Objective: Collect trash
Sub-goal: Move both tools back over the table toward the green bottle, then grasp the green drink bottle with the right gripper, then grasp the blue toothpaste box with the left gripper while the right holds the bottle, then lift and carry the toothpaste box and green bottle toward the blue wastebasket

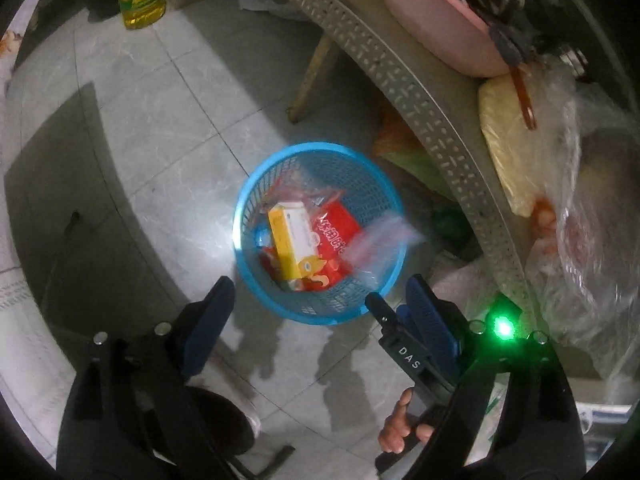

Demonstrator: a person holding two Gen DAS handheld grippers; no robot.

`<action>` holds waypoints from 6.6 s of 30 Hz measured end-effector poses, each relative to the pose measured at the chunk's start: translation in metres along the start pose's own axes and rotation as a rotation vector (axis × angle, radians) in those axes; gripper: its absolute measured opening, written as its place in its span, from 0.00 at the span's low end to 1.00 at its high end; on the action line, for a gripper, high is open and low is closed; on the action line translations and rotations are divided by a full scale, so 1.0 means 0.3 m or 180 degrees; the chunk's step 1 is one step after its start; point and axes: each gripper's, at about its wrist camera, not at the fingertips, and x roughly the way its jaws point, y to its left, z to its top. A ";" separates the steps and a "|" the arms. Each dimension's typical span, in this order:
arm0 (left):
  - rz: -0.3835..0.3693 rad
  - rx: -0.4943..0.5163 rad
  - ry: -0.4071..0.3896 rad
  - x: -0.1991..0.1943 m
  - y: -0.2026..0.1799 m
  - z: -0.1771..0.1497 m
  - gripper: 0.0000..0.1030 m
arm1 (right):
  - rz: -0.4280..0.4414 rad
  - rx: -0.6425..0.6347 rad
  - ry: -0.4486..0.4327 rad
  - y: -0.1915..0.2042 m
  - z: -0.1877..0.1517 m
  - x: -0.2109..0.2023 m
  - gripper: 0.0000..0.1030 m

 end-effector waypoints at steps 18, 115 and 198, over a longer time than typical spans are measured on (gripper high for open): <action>-0.0403 0.0175 -0.0678 -0.479 0.166 -0.345 0.81 | 0.0127 -0.0822 -0.0098 0.131 -0.248 -0.294 0.74; 0.1839 -0.1521 -0.1639 -1.003 1.280 -1.256 0.44 | 0.1520 -0.3142 0.1742 1.149 -0.998 -0.517 0.54; 0.1916 -0.0958 -0.1563 -0.939 0.900 -1.230 0.43 | 0.1307 -0.2873 0.1057 1.032 -0.868 -0.583 0.55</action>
